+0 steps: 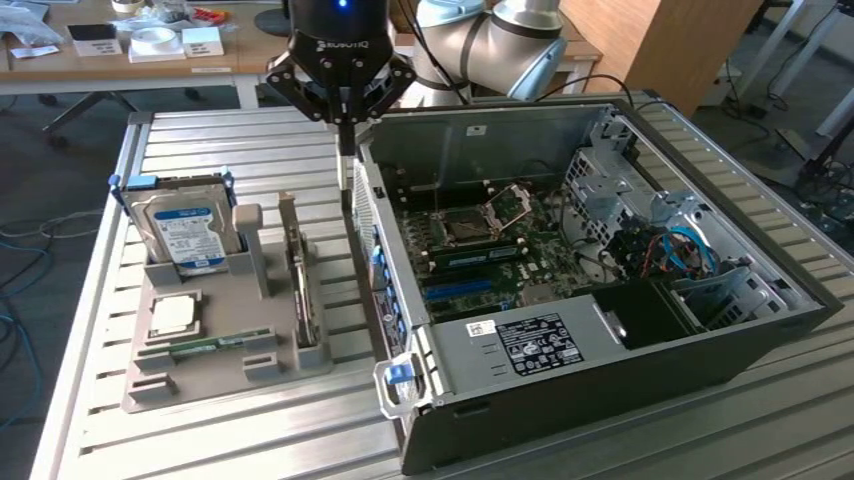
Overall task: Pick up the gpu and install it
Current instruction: 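Reach for the gpu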
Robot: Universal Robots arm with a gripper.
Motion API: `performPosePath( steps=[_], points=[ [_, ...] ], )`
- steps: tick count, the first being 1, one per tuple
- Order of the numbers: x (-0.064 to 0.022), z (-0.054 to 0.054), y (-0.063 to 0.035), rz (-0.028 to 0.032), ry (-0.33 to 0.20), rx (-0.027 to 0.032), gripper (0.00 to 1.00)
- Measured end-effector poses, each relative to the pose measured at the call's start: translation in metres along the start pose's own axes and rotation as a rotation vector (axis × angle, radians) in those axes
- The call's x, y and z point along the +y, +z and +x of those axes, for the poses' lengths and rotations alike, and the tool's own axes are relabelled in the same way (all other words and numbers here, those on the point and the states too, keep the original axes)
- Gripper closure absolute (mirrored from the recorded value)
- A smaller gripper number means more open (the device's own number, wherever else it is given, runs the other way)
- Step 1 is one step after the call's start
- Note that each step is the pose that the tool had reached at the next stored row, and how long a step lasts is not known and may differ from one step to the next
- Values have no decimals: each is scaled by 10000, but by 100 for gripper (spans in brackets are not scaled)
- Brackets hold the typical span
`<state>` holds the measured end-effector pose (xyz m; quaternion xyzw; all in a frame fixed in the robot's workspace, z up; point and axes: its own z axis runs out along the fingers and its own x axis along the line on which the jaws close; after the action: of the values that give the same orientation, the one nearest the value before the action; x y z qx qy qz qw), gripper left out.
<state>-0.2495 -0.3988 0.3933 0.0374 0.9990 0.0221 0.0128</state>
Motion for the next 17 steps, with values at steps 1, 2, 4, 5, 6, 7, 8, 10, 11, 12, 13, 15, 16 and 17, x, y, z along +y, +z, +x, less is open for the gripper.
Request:
performPosePath(
  steps=[1, 2, 4, 5, 6, 7, 8, 10, 11, 12, 13, 15, 16, 17],
  points=[
    [0, 2, 0, 0, 0, 0, 89],
    [0, 4, 0, 0, -1, 0, 89],
    [-1, 8, 0, 0, -1, 0, 89],
    [-1, 15, 0, -1, -1, 0, 89],
    [-1, 20, -1, 0, 0, 0, 89],
    [-2, 22, -1, 0, 0, 0, 89],
    [-2, 23, 0, 0, -1, 0, 89],
    [-2, 28, -1, 0, 0, 0, 89],
    [-2, 31, -1, 0, 1, -1, 89],
    [-2, 35, -1, 0, 1, 0, 89],
    [-3, 39, -1, 0, 1, 0, 89],
    [-4, 50, -1, 0, 0, 0, 89],
    [-4, 58, -1, 0, 0, 0, 89],
    [-5, 66, -2, 0, 0, 0, 89]
  ],
)
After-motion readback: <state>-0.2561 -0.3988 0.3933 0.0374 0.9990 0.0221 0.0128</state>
